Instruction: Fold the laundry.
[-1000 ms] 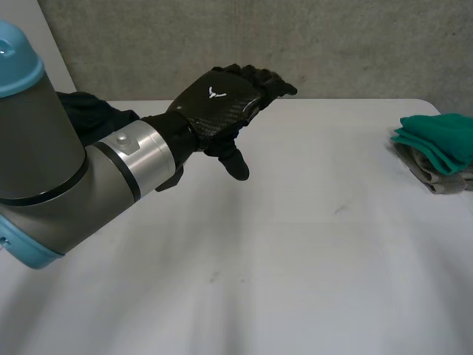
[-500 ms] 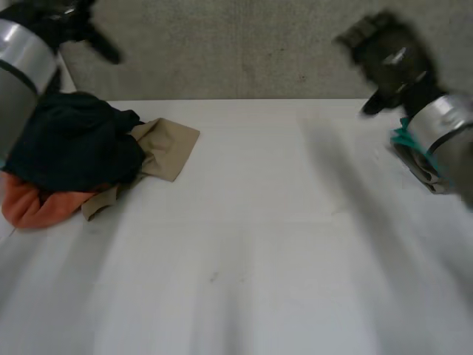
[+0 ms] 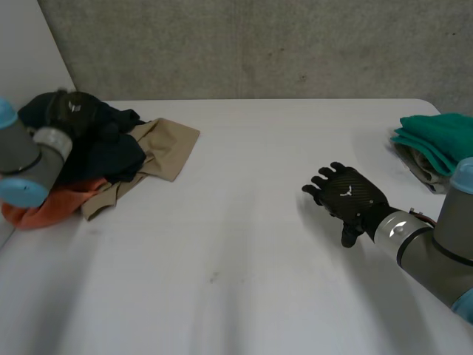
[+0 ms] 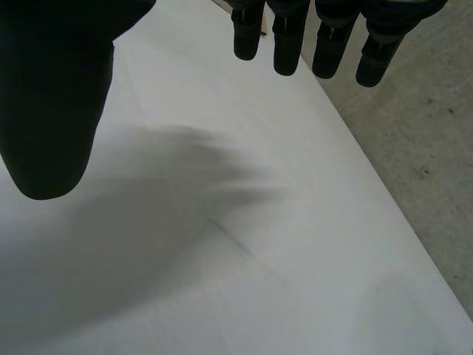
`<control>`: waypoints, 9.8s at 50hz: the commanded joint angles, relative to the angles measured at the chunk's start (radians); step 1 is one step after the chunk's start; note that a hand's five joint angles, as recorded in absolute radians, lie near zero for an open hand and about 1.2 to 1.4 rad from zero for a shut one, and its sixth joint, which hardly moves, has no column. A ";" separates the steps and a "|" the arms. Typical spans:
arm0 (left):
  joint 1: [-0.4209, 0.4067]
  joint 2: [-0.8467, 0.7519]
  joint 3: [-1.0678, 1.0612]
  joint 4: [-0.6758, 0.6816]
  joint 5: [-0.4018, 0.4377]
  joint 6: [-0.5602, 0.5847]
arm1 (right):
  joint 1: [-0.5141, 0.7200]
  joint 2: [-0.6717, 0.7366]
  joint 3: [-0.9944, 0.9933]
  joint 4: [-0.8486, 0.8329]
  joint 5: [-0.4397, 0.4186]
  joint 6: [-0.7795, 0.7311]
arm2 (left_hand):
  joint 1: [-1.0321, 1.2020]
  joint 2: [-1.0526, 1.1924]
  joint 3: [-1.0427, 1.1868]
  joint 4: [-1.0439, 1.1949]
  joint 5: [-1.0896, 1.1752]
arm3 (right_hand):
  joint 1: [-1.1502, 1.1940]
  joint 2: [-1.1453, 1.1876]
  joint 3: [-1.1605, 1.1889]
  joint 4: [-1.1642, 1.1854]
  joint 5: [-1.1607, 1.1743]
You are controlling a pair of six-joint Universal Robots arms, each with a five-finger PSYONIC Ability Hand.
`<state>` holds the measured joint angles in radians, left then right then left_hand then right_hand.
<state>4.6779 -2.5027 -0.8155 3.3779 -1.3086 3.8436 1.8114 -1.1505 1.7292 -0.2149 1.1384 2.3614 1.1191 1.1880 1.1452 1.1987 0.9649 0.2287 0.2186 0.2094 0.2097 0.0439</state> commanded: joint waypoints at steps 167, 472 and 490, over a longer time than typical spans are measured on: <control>-0.650 0.743 -0.717 -0.049 -0.360 -0.357 | -0.090 -0.371 -0.098 0.191 0.021 0.079 | 0.277 0.208 0.251 0.198 0.257 | 1.168 1.178 1.187 1.187 1.178; -0.481 0.262 -0.556 -0.226 -0.313 0.017 | 0.039 -0.176 0.078 0.390 0.167 -0.151 | 0.277 0.208 0.251 0.198 0.257 | 1.168 1.178 1.187 1.187 1.178; -0.501 0.448 -0.608 -0.244 -0.403 -0.027 | 0.039 -0.176 0.072 0.356 0.161 -0.057 | -0.407 -0.475 -0.433 -0.486 -0.427 | 1.168 1.178 1.187 1.187 1.178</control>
<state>4.1752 -2.1979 -1.3689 3.1525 -1.7123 3.8466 1.8510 -1.3269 1.8057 0.1652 1.2970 2.2769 0.6417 0.6502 0.6521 0.6468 0.4684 1.1035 1.1716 1.1902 1.1981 1.0033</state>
